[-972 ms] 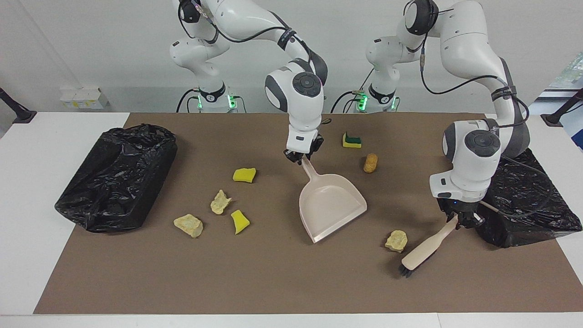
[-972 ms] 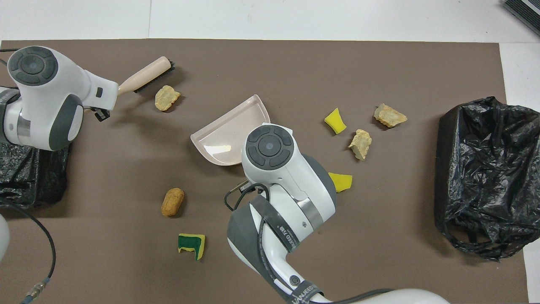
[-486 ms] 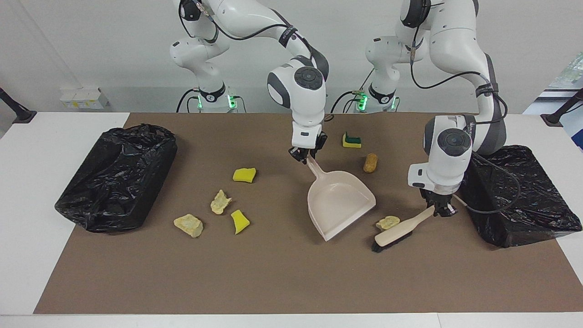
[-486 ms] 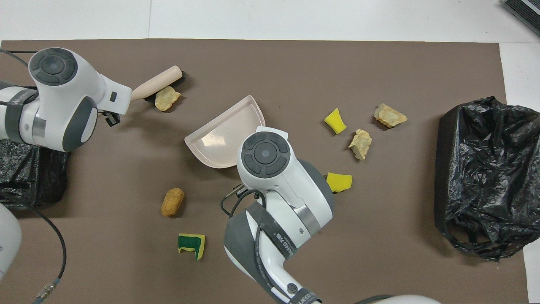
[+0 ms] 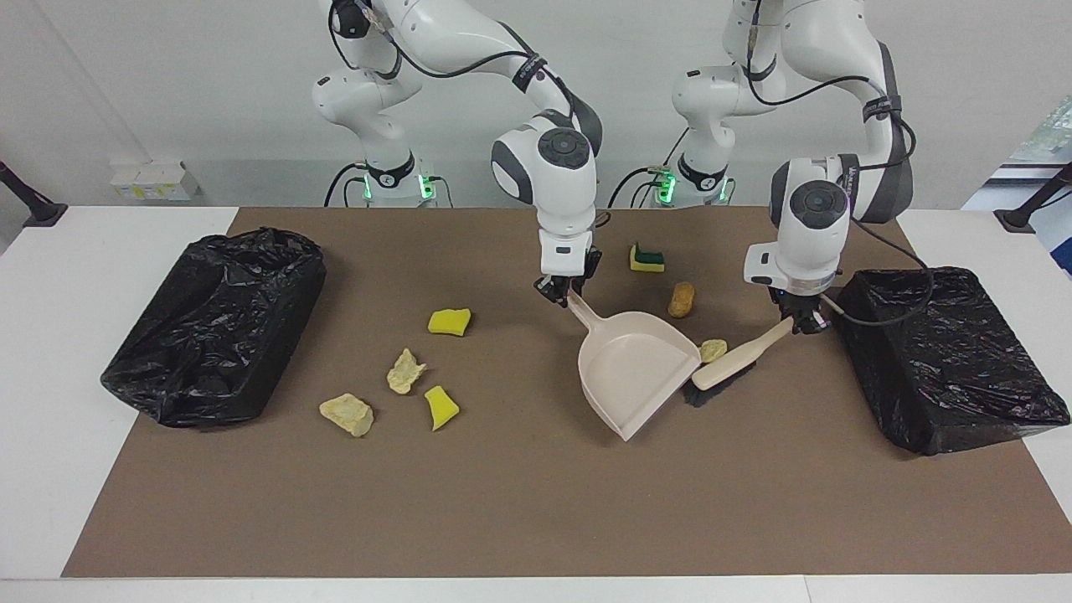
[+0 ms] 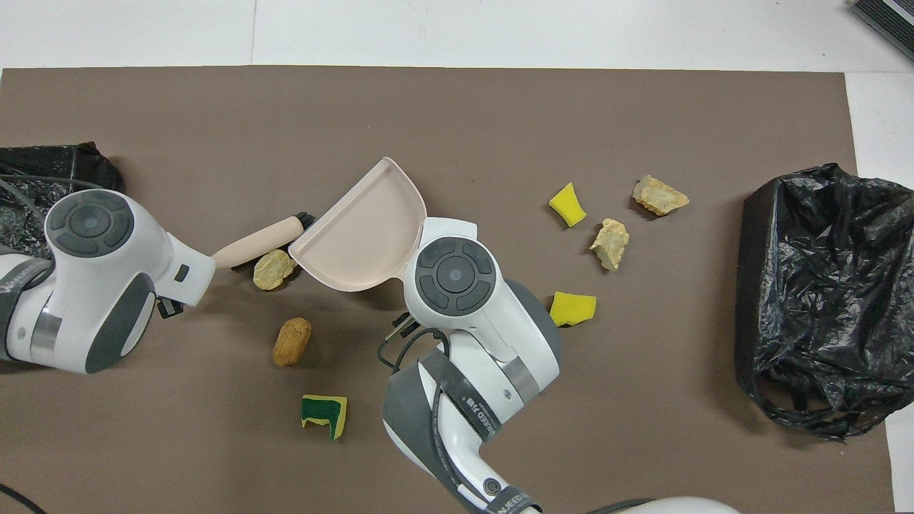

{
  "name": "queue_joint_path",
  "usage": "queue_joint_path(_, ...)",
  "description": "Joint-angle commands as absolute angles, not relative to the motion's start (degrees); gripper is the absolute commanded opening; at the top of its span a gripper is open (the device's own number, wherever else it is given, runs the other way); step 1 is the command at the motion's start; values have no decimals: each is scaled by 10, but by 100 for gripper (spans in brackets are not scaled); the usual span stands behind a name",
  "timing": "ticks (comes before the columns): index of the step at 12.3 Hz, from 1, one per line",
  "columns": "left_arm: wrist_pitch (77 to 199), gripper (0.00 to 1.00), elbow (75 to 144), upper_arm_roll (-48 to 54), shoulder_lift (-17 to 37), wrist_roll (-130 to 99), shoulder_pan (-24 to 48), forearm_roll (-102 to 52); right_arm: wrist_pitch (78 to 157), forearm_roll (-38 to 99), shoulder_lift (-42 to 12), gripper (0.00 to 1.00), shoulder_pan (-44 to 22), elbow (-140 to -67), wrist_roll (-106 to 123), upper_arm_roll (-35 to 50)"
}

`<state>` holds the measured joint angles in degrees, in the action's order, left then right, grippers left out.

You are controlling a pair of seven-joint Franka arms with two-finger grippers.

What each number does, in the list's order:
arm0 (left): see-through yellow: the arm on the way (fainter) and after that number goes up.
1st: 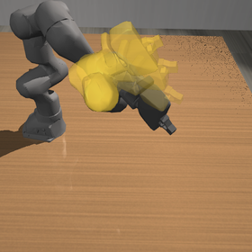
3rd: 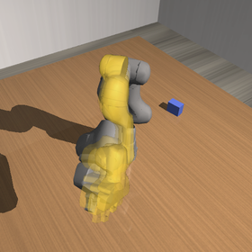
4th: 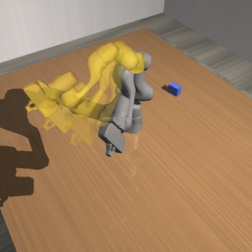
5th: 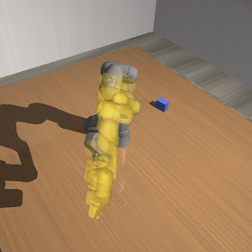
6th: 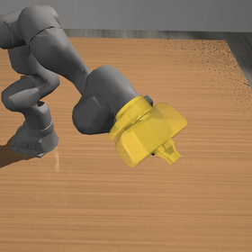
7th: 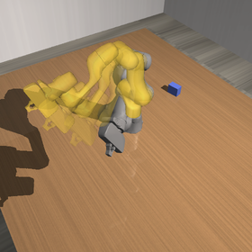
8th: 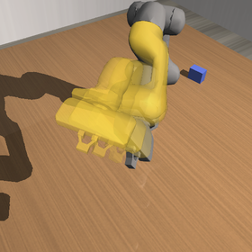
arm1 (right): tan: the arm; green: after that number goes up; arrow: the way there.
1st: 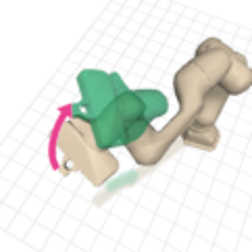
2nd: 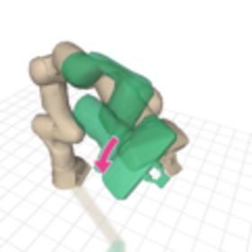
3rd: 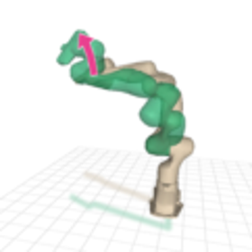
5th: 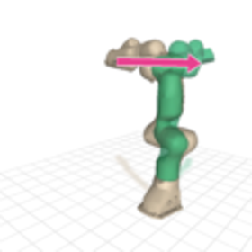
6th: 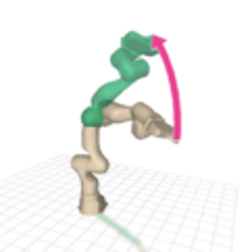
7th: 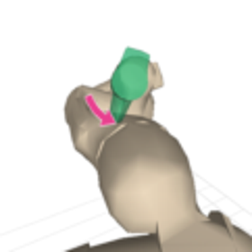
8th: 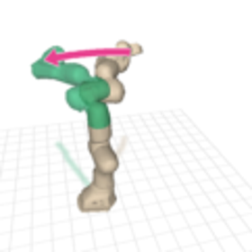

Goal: Sweep and dump trash in bin

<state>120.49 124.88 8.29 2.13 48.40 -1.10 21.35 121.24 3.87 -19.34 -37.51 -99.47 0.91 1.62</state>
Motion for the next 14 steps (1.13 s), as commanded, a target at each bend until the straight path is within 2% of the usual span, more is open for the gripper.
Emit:
queue_joint_path(1,1138,0,1325,85,-59,458,-11,162,1208,45,-177,0,-375,-1017,4,12)
queue_joint_path(2,1110,0,1326,85,-62,419,-8,139,1183,44,-165,0,-374,-1027,17,12)
queue_joint_path(5,1106,0,1323,86,-76,382,-1,125,1146,45,-88,0,-344,-1091,97,12)
queue_joint_path(8,1105,0,1310,86,-88,378,-2,124,1143,45,-41,0,-343,-1140,105,12)
queue_joint_path(11,1072,0,1312,87,-115,298,6,124,1143,45,13,0,-353,-1197,107,12)
queue_joint_path(14,1061,0,1316,86,-127,96,21,121,1153,45,67,0,-390,-1269,100,12)
